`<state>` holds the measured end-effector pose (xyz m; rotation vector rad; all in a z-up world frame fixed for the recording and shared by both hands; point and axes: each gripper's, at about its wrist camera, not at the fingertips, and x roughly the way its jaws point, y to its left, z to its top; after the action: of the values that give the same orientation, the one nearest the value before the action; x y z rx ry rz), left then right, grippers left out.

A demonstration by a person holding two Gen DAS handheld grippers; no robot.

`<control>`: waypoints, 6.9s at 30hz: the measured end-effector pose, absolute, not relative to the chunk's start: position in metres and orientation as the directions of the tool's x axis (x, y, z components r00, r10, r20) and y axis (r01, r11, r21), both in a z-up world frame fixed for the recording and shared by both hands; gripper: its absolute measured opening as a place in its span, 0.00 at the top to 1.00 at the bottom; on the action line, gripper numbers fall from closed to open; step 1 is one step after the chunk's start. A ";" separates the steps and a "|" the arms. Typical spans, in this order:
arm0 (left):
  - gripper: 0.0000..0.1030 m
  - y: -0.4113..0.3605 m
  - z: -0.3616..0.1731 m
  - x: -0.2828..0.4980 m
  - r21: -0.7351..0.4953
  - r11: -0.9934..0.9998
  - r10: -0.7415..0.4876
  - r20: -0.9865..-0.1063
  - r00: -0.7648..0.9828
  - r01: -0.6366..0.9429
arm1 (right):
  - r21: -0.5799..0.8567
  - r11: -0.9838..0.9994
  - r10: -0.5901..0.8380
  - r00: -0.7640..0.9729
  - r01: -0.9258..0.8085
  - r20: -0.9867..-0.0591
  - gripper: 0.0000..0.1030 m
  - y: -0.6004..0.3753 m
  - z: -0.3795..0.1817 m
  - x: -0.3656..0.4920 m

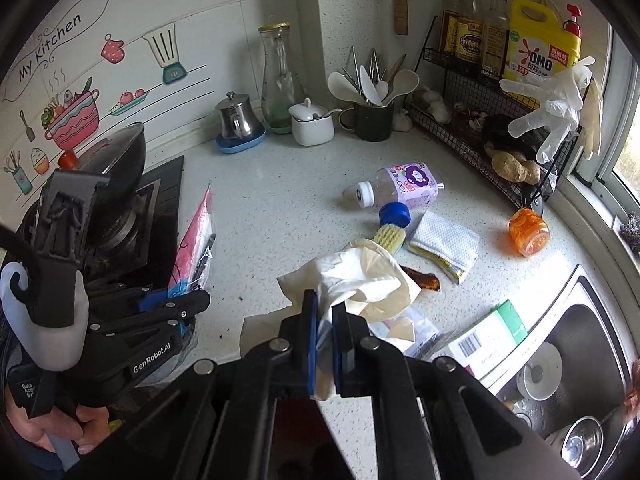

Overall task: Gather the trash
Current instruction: 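Carry the bag and glove down to the red bucket with both grippers, then open both grippers over the red bucket, dropping bag and glove, then raise both tools back up to the counter items, then grasp the yellow scrub brush with the left gripper, then grasp the blue bottle cap with the right gripper while the left gripper holds the brush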

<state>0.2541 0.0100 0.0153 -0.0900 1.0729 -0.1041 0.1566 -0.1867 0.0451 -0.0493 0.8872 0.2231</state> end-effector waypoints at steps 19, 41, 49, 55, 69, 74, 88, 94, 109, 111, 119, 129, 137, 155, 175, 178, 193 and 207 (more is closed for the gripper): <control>0.88 0.035 -0.067 0.120 -0.197 0.980 -0.191 -0.924 0.330 0.016 | 0.047 0.968 0.168 0.500 -0.246 -0.850 0.95 -0.140 -0.017 0.058; 0.88 0.021 -0.373 0.172 -0.335 0.941 -0.337 -0.941 0.036 0.046 | 0.067 0.976 0.139 0.355 -0.206 -0.925 0.95 -0.140 -0.277 0.106; 0.64 -0.009 -0.416 0.194 -0.295 0.946 -0.295 -0.955 -0.021 0.137 | 0.023 0.984 0.083 0.340 -0.178 -0.937 0.95 -0.157 -0.322 0.113; 0.64 -0.011 -0.421 0.192 -0.263 0.950 -0.259 -0.965 -0.043 0.168 | 0.025 0.987 0.077 0.326 -0.159 -0.942 0.95 -0.174 -0.331 0.113; 0.37 0.023 -0.413 0.181 -0.253 0.962 -0.255 -0.967 0.008 0.098 | 0.055 0.973 0.116 0.267 -0.226 -0.957 0.95 -0.156 -0.347 0.123; 0.30 0.036 -0.413 0.176 -0.224 0.972 -0.227 -0.974 0.028 0.069 | 0.058 0.965 0.121 0.242 -0.255 -0.963 0.95 -0.145 -0.357 0.127; 0.20 0.060 -0.415 0.163 -0.174 0.984 -0.175 -0.984 0.039 0.029 | 0.045 0.946 0.109 0.185 -0.322 -0.977 0.88 -0.122 -0.377 0.130; 0.20 0.059 -0.411 0.156 -0.160 0.987 -0.161 -0.986 0.050 0.034 | 0.029 0.946 0.096 0.191 -0.322 -0.977 0.43 -0.122 -0.378 0.123; 0.20 0.060 -0.312 0.120 -0.132 0.991 -0.134 -0.983 0.128 0.026 | -0.008 0.945 0.069 0.223 -0.327 -0.972 0.24 -0.126 -0.309 0.092; 0.20 0.058 -0.282 0.115 -0.122 0.992 -0.126 -0.980 0.155 0.031 | -0.012 0.946 0.069 0.236 -0.323 -0.969 0.24 -0.126 -0.287 0.087; 0.20 0.061 -0.151 0.106 -0.089 0.996 -0.093 -0.948 0.303 0.027 | -0.019 0.964 0.070 0.320 -0.265 -0.945 0.20 -0.125 -0.179 0.073; 0.19 0.041 -0.050 0.119 -0.086 0.990 -0.124 -0.893 0.432 0.108 | -0.074 0.974 0.041 0.490 -0.213 -0.871 0.10 -0.141 -0.069 0.059; 0.18 0.005 0.003 0.158 -0.011 0.973 -0.130 -0.849 0.512 0.229 | -0.105 0.989 -0.027 0.572 -0.104 -0.820 0.05 -0.171 -0.027 0.070; 0.18 -0.071 0.026 0.310 0.001 0.924 -0.192 -0.864 0.465 0.382 | -0.052 0.995 -0.095 0.595 0.090 -0.798 0.03 -0.247 0.005 0.155; 0.18 -0.131 -0.061 0.436 0.001 0.904 -0.128 -0.953 0.273 0.427 | -0.038 0.989 -0.101 0.461 0.144 -0.882 0.03 -0.315 -0.045 0.258; 0.18 -0.134 -0.071 0.445 0.026 0.901 -0.101 -0.958 0.267 0.434 | -0.033 0.989 -0.095 0.440 0.147 -0.893 0.03 -0.318 -0.053 0.265; 0.65 -0.137 -0.085 0.450 -0.010 0.902 -0.134 -0.956 0.259 0.431 | -0.034 0.993 -0.080 0.422 0.116 -0.903 0.03 -0.323 -0.059 0.276; 0.65 -0.078 -0.038 0.424 0.033 0.952 -0.098 -0.908 0.407 0.304 | 0.048 0.999 0.038 0.487 0.009 -0.873 0.03 -0.299 -0.037 0.299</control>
<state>0.4235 -0.0778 -0.0379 0.2050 1.1256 -0.2555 0.2985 -0.2987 -0.0367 0.0485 1.0625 0.0173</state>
